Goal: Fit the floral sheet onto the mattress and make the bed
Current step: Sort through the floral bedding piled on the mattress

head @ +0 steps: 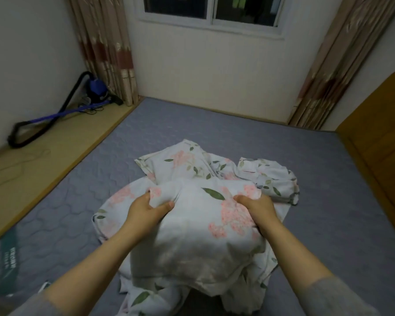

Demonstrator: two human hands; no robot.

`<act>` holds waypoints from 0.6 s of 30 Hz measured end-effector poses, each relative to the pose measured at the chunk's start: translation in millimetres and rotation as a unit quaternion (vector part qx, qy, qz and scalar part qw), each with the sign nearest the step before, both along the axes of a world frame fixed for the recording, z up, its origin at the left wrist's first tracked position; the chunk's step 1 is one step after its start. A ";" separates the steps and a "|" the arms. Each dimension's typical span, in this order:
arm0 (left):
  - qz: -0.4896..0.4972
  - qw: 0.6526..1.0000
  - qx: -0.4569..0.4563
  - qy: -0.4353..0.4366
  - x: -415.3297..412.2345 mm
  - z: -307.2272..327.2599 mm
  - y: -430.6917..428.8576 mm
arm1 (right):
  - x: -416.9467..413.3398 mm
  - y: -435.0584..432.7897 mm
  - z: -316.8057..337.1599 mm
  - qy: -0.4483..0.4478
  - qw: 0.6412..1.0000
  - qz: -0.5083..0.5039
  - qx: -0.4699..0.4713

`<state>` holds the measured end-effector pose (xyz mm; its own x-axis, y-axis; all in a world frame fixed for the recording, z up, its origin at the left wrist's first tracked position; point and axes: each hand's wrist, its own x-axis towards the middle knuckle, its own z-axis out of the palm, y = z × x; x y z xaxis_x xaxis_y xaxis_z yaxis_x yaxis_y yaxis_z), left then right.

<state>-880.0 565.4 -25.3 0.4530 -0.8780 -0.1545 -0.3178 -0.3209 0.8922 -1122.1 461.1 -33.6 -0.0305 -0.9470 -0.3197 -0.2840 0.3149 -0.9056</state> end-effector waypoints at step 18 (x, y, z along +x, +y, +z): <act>0.059 0.997 -0.026 -0.032 270.8 39.2 198.4 | 285.5 163.1 56.4 -0.027 0.995 0.082 -0.040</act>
<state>-609.2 763.9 13.9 0.5610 -0.8242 -0.0774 -0.3370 -0.3127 0.8880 -836.5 624.2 22.8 0.1417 -0.9606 -0.2392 -0.2765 0.1936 -0.9413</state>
